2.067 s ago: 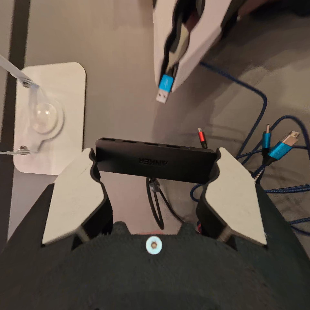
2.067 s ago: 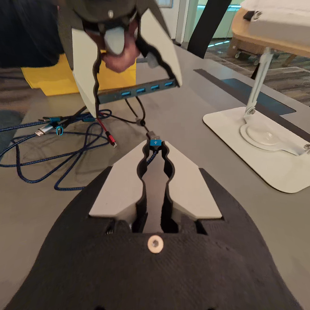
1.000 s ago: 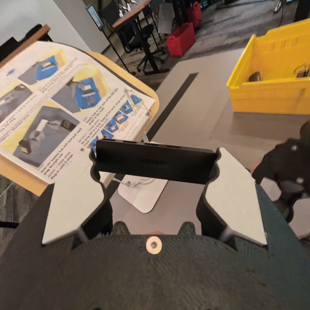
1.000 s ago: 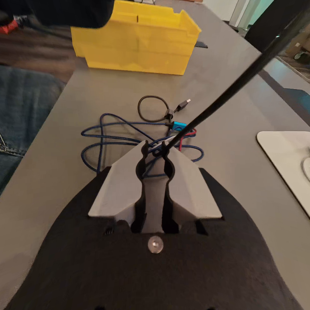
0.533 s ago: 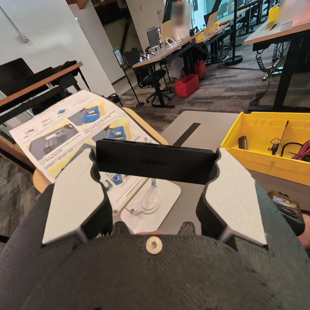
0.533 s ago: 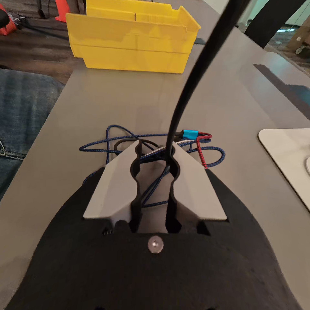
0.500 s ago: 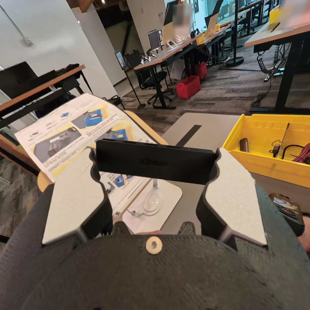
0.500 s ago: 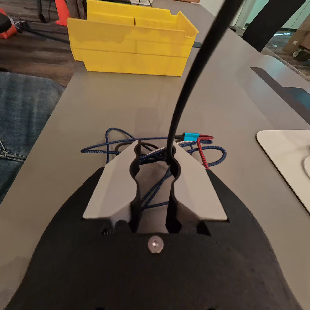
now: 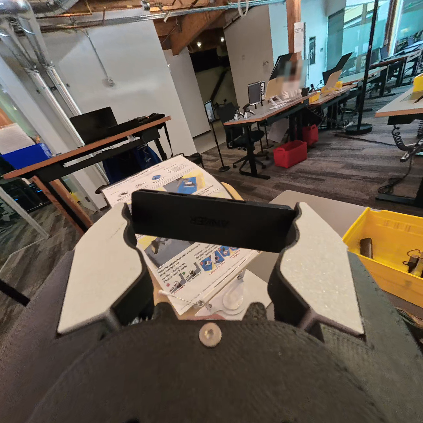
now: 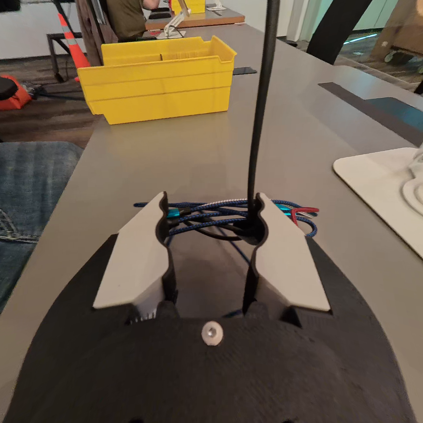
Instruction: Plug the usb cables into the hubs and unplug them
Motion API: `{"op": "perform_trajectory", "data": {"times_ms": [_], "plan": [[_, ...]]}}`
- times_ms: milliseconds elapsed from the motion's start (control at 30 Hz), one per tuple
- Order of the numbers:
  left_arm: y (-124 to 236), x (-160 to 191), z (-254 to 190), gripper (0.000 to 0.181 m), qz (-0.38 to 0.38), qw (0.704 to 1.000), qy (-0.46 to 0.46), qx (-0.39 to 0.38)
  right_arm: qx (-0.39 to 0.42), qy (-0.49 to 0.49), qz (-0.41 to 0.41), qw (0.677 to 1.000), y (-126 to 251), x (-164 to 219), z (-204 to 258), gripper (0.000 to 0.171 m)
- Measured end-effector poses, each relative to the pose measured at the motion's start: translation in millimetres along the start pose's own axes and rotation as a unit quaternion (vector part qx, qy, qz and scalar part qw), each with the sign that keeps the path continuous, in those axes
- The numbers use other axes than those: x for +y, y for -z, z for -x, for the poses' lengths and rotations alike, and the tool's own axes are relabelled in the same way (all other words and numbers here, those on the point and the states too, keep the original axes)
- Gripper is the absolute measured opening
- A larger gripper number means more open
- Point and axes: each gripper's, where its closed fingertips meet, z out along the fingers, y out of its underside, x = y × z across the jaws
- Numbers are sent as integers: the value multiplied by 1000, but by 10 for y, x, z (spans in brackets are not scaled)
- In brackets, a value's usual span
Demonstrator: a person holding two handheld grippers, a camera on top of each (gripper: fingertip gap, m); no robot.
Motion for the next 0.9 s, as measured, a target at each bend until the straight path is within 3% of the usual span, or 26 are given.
{"op": "perform_trajectory", "data": {"times_ms": [133,200,267,367,433,500,633,733,800,867,900], "plan": [[13,112,195,127,6,1000,20,-13,57,-12,-8,998,99,-24,-202,102],[94,146,268,127,-5,999,36,-11,86,-8,-13,996,162,-37,-291,104],[209,168,333,127,-11,999,42,-16,92,-29,-22,995,208,-52,-342,97],[369,144,340,127,-24,999,30,-20,113,-52,-25,992,239,-27,-456,102],[507,25,348,127,-56,997,47,-15,132,-68,-15,989,250,42,-543,124],[694,-129,476,127,-88,994,48,-33,128,-107,-11,986,265,132,-597,132],[736,-143,479,127,-63,997,23,-28,99,-79,53,991,154,292,-476,104],[665,-47,444,127,-33,999,15,-24,100,-47,74,991,80,308,-414,100],[689,-83,530,127,-33,999,20,-32,97,-29,105,989,64,403,-382,83],[740,-196,696,127,-40,998,24,-48,69,-37,146,986,48,551,-300,30],[762,-264,783,127,-41,997,28,-54,66,-36,164,984,43,606,-292,17]]}}
